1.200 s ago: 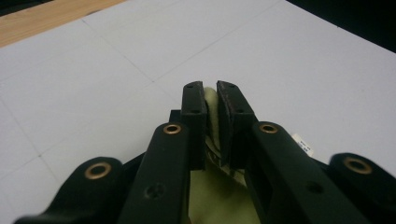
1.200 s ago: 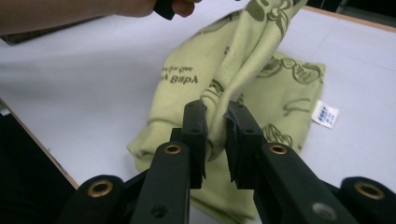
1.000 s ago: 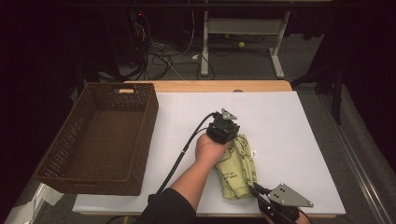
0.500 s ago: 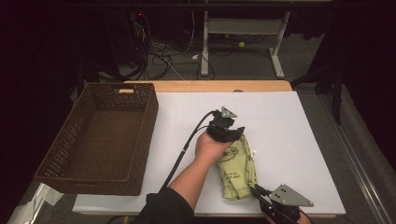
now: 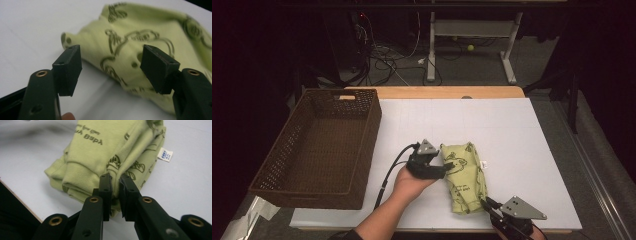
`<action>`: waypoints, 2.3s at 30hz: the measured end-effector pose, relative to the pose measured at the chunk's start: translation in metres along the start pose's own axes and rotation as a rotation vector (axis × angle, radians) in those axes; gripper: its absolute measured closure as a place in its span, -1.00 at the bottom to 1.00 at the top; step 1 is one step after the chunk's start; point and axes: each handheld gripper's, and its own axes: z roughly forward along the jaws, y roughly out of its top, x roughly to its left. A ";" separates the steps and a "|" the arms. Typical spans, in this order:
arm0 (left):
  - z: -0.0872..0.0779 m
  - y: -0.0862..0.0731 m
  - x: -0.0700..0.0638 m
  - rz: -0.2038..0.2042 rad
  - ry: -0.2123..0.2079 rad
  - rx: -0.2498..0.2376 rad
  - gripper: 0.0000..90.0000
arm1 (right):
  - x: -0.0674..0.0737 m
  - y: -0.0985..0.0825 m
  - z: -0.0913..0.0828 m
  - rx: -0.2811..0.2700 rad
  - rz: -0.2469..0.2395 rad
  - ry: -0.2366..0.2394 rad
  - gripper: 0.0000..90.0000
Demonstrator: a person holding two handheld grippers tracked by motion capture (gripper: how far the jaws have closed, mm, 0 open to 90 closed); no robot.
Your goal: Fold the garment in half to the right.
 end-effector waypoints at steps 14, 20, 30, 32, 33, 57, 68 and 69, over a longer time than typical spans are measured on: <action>-0.019 -0.015 -0.023 0.074 -0.048 -0.024 0.06 | -0.010 0.009 -0.015 -0.088 0.043 0.003 0.26; -0.015 0.003 -0.042 0.115 -0.084 -0.101 0.48 | -0.013 0.043 -0.006 -0.111 -0.009 0.008 0.83; 0.014 -0.011 -0.042 0.112 -0.070 -0.026 0.44 | -0.052 0.061 0.082 0.187 -0.051 -0.030 1.00; 0.014 -0.013 -0.040 0.105 -0.071 -0.027 0.44 | -0.056 0.053 0.085 0.177 -0.037 -0.023 1.00; 0.014 -0.014 -0.039 0.104 -0.073 -0.026 0.44 | -0.056 0.054 0.083 0.170 -0.029 -0.028 1.00; -0.026 -0.032 -0.010 -0.050 -0.017 0.010 -1.00 | -0.053 0.044 0.024 -0.059 0.059 0.019 0.43; -0.028 -0.033 -0.012 -0.022 0.001 0.010 -1.00 | -0.084 0.104 0.122 0.041 0.128 0.034 0.38; -0.028 -0.033 -0.013 -0.015 0.004 0.011 -1.00 | -0.085 0.104 0.131 0.078 0.123 0.023 0.45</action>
